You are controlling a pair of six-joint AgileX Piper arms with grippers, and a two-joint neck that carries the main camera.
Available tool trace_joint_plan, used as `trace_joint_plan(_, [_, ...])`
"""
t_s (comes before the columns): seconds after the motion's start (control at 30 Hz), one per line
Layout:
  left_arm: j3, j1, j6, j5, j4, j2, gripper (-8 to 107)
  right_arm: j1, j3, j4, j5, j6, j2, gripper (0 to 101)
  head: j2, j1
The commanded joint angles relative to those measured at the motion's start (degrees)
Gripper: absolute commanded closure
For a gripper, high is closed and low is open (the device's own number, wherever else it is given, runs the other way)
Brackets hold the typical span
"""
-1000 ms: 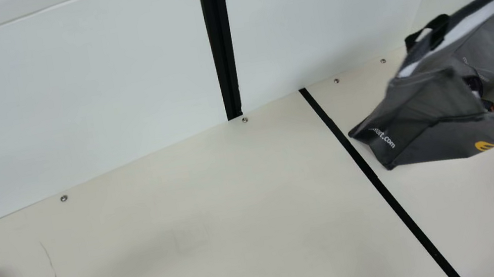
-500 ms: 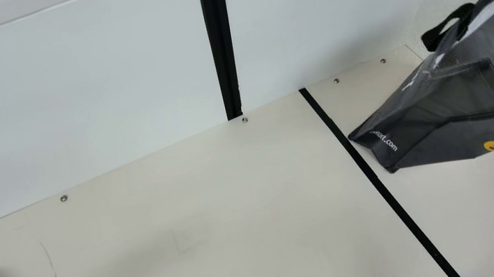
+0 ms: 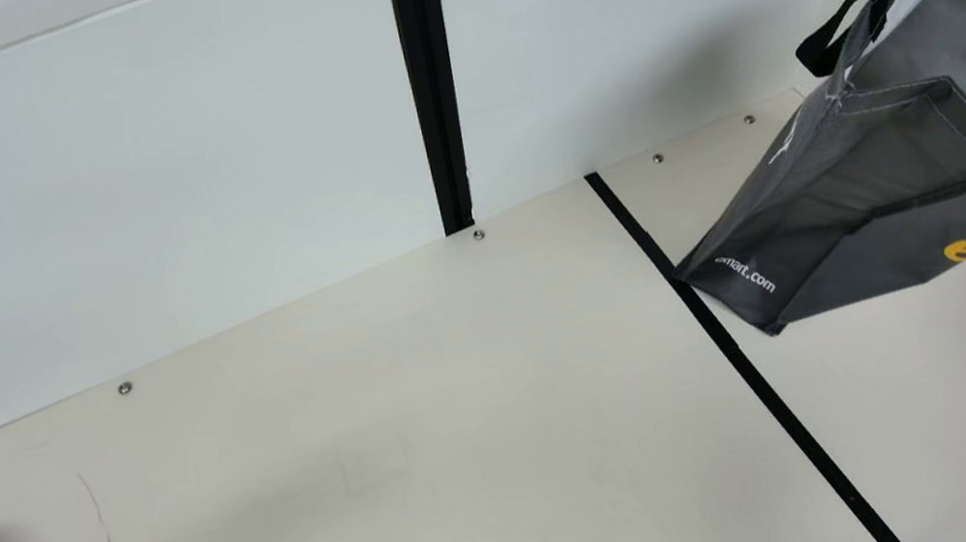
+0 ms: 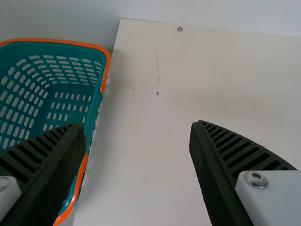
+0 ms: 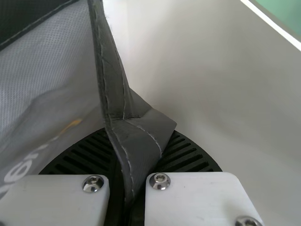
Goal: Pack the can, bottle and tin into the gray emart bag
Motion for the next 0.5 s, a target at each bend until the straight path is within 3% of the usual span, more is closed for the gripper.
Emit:
trace_joint_plan(0.0, [0.00,0.00,0.00,0.00,0.00,0.00,9,0.91,-3.03,-0.17,0.43,0.65,1.72,101,-0.14,-1.30])
trace_joint_plan(0.17, [0.00,0.00,0.00,0.00,0.00,0.00,9,2.91,-9.08,-0.57,1.55,2.67,5.67,101,-0.14,-1.30])
trace_joint_plan(0.47, [0.00,0.00,0.00,0.00,0.00,0.00,9,5.52,-19.14,-1.39,4.17,6.08,11.12,71,-0.14,-1.30])
